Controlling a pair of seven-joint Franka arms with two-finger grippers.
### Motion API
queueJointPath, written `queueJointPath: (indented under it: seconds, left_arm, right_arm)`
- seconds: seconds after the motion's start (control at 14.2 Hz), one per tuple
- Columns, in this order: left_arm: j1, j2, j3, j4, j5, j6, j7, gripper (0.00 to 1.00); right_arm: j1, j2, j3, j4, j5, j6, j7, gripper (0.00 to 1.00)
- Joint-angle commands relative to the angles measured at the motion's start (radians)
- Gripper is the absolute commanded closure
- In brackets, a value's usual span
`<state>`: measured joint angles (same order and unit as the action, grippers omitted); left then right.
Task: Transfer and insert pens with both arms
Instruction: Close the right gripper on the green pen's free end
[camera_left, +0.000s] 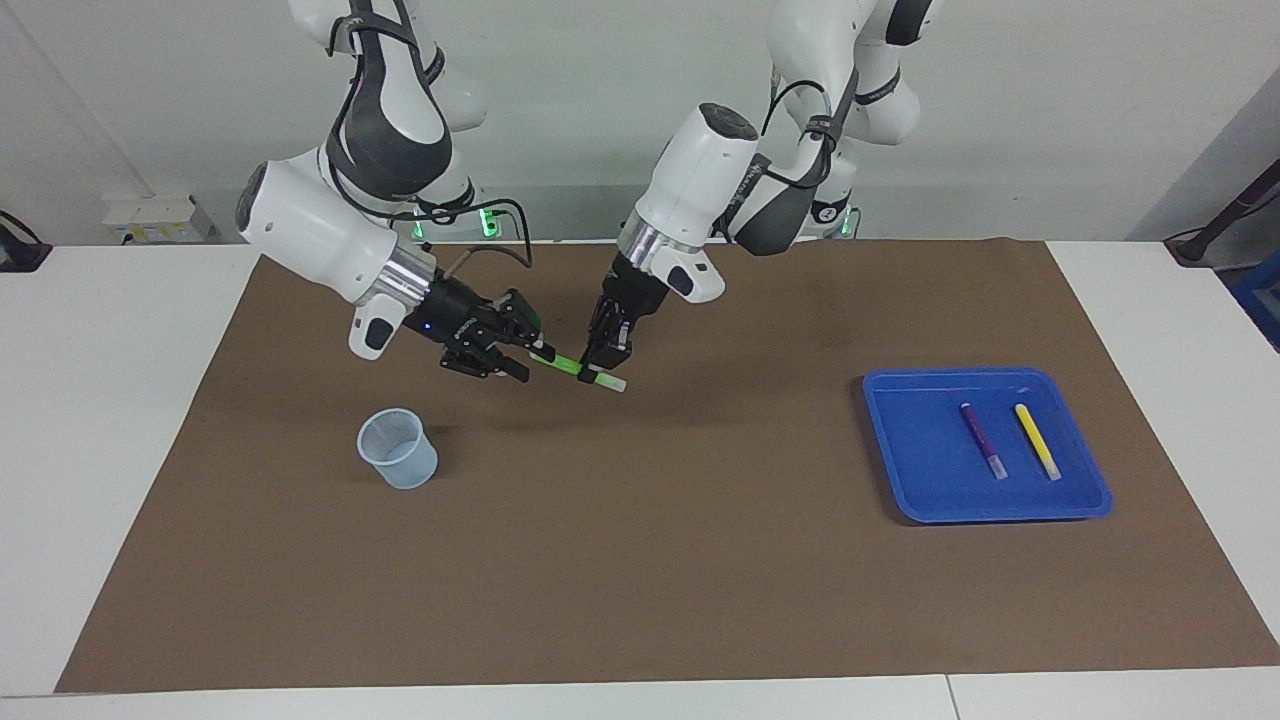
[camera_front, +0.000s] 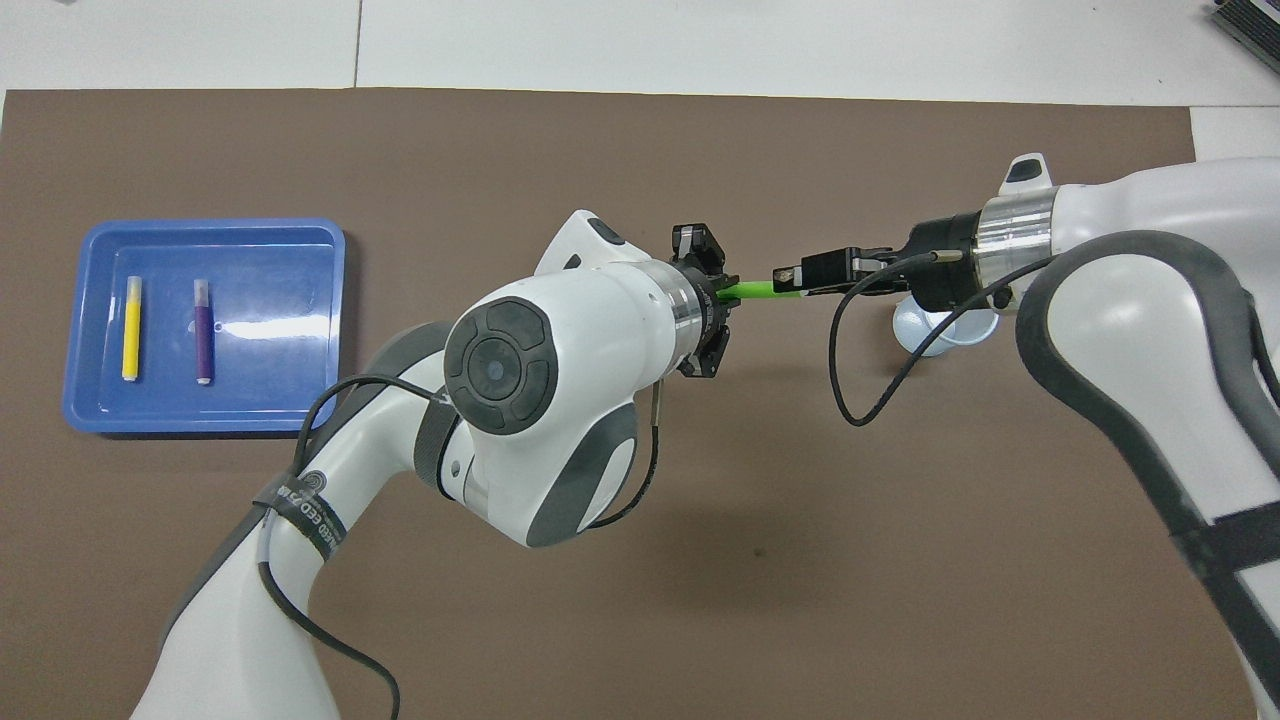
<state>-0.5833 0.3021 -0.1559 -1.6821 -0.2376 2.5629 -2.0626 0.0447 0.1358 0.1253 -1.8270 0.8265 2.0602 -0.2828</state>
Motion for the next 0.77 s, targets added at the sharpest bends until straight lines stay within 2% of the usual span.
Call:
queueJointPath:
  seconds: [0.0,0.21,0.56,0.7]
  left_arm:
    - [-0.013,-0.001,0.01,-0.004,-0.017,0.023,-0.011,1.0]
    - [-0.013,-0.003,0.01,-0.004,-0.017,0.023,-0.011,1.0]
    - [-0.015,-0.001,0.01,0.001,-0.017,0.025,-0.017,1.0]
    - [-0.015,-0.001,0.01,0.002,-0.017,0.025,-0.018,1.0]
  right_arm:
    - [-0.006,-0.002,0.005,0.002,0.026,-0.005,-0.019,0.53]
    - [-0.005,-0.001,0.005,0.005,0.026,-0.003,-0.019,0.57]
    - [0.001,-0.001,0.007,0.006,0.026,0.006,-0.015,0.73]
    - [0.001,0.001,0.008,0.008,0.026,0.006,-0.015,0.84]
